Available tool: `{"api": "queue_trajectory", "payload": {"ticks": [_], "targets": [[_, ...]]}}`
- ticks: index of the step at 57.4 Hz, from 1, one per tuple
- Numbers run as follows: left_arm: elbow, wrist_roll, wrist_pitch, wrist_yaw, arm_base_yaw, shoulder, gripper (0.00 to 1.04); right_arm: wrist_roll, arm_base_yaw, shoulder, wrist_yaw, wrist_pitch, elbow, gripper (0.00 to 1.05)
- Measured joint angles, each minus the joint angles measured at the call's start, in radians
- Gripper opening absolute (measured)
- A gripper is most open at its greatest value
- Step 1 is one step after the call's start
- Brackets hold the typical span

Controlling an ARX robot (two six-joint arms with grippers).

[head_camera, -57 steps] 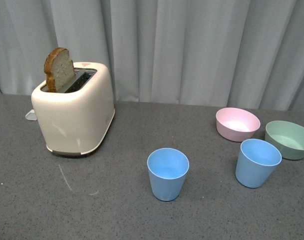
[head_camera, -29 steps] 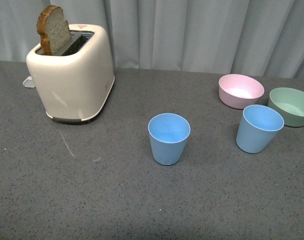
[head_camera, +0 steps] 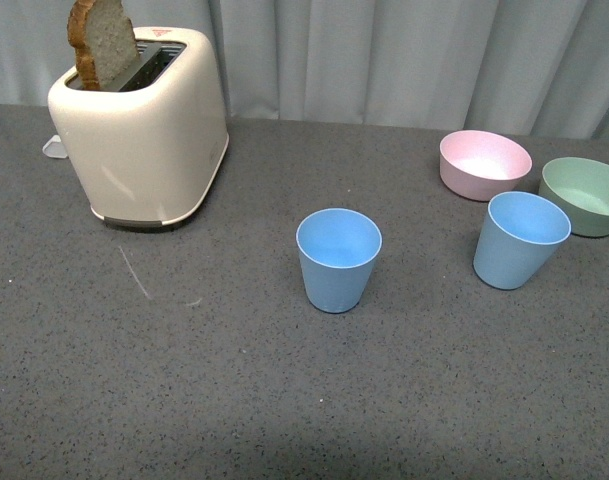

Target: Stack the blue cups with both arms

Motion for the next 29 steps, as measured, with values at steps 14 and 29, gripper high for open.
{"api": "queue_trajectory", "payload": {"ticks": [14, 29], "targets": [[0.000, 0.000, -0.023, 0.000, 0.000, -0.052, 0.04, 0.000, 0.000, 0.000, 0.000, 0.000, 0.000, 0.95], [0.000, 0.000, -0.023, 0.000, 0.000, -0.053, 0.50, -0.049, 0.007, 0.006, 0.024, 0.019, 0.000, 0.95]]}}
